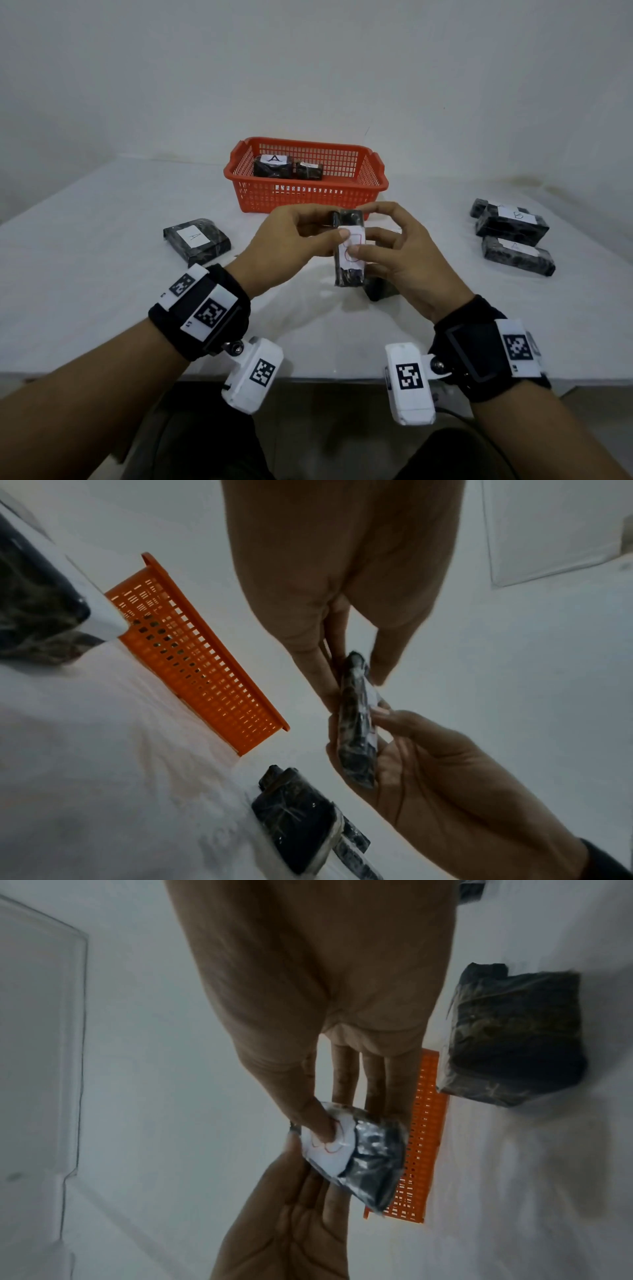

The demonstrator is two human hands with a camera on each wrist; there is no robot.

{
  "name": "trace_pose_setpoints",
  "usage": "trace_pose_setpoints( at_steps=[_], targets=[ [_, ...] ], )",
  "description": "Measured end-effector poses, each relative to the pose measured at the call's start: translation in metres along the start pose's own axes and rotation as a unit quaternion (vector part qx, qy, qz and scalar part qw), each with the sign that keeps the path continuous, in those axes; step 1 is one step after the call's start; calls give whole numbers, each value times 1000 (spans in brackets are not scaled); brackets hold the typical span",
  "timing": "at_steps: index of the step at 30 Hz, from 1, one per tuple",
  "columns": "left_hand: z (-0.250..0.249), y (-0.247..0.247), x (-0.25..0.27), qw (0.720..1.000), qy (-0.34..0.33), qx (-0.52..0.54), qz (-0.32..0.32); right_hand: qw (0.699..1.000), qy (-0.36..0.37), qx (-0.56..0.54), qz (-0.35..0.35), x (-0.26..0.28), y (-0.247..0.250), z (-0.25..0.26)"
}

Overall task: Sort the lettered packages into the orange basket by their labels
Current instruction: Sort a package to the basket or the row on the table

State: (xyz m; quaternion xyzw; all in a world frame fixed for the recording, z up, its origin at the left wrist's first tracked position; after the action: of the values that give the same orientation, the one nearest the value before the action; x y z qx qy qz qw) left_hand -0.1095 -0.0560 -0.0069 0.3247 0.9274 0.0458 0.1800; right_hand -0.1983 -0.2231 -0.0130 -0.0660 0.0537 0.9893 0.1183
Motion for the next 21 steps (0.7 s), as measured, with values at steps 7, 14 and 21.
trace_pose_setpoints(
  at_steps=[7, 14, 21],
  targets=[
    [1, 2, 2, 996, -64, -38, -52, 999, -16, 2, -28, 3, -6, 3],
    [-4, 0, 7, 995, -98, -27, -23, 996, -77, -5, 48, 1, -4, -1],
    [-5, -1, 7, 997, -41, -52, 39, 999, -19, -24, 27, 2, -2, 5]
  ],
)
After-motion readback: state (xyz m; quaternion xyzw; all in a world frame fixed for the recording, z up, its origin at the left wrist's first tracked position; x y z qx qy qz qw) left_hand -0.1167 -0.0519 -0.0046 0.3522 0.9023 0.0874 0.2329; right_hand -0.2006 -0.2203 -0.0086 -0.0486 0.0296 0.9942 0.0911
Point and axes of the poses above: each hand's wrist, its own x-axis away from the middle knuckle, its own y-axis out of the back of the hand, z = x × y, the point moved 3 cm from there along -x, towards the middle knuckle, and after that the axes turned 1 degree about x, right-handed, at the moved point
